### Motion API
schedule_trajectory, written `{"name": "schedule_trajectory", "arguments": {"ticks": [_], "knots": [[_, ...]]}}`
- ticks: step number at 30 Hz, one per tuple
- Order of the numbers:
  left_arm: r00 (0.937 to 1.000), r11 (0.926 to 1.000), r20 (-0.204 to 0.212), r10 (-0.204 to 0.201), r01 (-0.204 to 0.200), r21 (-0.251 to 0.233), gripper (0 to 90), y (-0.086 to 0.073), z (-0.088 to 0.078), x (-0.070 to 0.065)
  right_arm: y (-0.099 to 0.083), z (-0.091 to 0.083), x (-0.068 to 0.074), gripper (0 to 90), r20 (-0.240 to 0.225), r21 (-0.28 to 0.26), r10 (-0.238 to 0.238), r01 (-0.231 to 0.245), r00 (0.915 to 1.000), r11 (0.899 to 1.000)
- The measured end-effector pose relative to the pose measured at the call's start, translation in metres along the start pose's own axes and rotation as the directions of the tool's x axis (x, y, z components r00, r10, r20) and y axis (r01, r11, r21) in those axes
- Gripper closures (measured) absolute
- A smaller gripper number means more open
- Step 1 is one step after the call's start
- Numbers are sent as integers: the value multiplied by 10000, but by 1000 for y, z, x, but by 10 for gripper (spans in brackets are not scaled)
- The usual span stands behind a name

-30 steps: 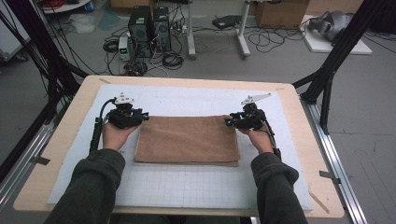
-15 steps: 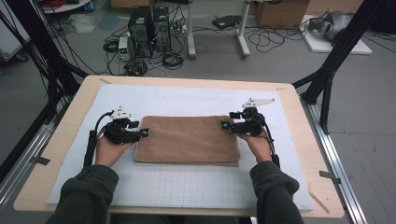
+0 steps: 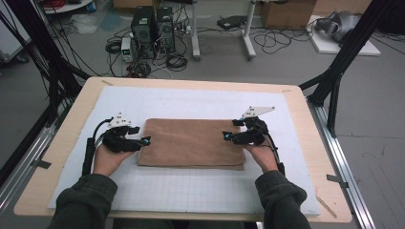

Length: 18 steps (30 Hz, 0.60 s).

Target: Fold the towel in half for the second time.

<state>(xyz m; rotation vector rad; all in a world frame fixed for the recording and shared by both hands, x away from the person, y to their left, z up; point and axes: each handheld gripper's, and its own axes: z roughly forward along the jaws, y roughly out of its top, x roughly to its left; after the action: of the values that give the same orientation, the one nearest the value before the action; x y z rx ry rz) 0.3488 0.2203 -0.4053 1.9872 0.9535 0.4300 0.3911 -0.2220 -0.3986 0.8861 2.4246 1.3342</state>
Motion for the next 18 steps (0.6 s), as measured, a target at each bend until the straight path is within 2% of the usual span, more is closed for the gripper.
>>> {"name": "schedule_trajectory", "arguments": {"ticks": [3,7,13,18], "knots": [[10000,10000,80,41,-41,3,330,0,-5,-2,0,-4,5,279,-3,-54,-167,167,9999,9998],[9995,9996,151,286,-286,-25,301,1,-12,-7,-4,-11,11,274,51,-121,-197,197,9998,9997],[9995,9994,140,266,-264,-203,276,-1,-19,-9,-13,-19,15,266,-37,-646,86,-88,10000,9979],[9998,9995,77,209,-207,-232,253,-7,-24,-10,-19,-22,21,253,4,-620,-16,16,10000,9981]]}}
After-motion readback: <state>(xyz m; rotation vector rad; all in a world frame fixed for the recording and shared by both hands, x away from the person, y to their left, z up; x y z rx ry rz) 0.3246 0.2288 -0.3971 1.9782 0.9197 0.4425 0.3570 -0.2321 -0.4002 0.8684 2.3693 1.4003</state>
